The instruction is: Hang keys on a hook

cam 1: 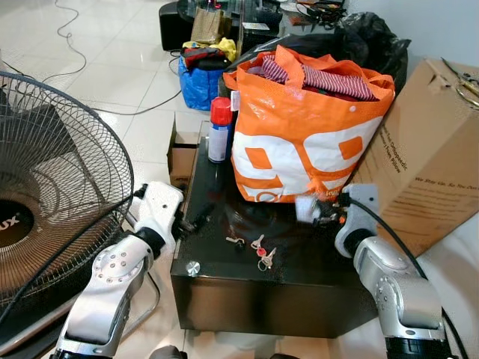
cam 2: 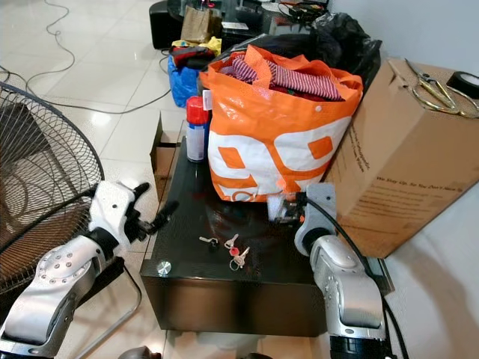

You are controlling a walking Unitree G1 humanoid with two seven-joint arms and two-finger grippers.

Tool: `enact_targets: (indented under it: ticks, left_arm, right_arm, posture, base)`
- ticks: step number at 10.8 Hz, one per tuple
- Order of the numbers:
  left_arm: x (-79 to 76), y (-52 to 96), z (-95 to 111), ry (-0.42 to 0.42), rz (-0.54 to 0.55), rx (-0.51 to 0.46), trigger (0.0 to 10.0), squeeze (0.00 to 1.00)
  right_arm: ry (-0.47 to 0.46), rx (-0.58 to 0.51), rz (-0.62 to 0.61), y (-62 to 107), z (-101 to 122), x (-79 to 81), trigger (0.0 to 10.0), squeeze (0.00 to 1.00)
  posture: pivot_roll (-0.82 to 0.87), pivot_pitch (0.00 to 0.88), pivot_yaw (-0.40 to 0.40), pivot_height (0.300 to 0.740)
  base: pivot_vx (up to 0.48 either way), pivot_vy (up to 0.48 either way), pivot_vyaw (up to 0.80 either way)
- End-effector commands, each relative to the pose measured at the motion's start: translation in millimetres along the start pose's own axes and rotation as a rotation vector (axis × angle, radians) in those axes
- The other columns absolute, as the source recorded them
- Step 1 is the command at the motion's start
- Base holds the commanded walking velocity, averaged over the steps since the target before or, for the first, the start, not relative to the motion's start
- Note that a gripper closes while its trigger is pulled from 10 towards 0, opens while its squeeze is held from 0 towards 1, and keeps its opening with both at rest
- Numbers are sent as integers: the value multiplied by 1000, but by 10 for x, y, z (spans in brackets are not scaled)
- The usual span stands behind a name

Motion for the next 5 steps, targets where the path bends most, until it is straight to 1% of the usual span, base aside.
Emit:
enact_targets:
  ticks: [1,2,3,4,5]
  left_arm:
    - [61,-3,24,-35,49,-6,10000,0]
    - [106,5,59,-61,107,-12,10000,0]
    - [102,4,77,-59,115,-17,10000,0]
    - [82,-2,96,-62,119,-26,10000,0]
    - [81,-11,97,-63,125,-28,10000,0]
  right_arm:
    - [49,-51,-24,48,91,-31,0,0]
    - [126,-130,-43,113,226,1,10000,0]
    - [193,-174,-62,139,297,1,10000,0]
    - [319,-238,-102,156,371,-17,10000,0]
    - [296,-251,-106,162,374,-21,10000,0]
  posture:
    - [-17,0,-87,740]
    - [-17,0,-96,740]
    - [-16,0,-98,740]
    - [-14,0,-102,740]
    - [-17,0,-98,740]
  base:
    - [0,0,0]
    - [0,0,0]
    - [0,0,0]
    - [-255,0,0]
    - [-262,0,0]
Point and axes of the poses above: a point about 5 cm out from each wrist's last joint towards the gripper, its own y axis pointing back from the gripper into the wrist, its own z axis along the axis of the wrist's last joint, x = y × z, the point moved 2 cm from there along -y, pointing out of the wrist towards the gripper, and after that the axes turned 10 degrees about -y, right-handed, at the moved point
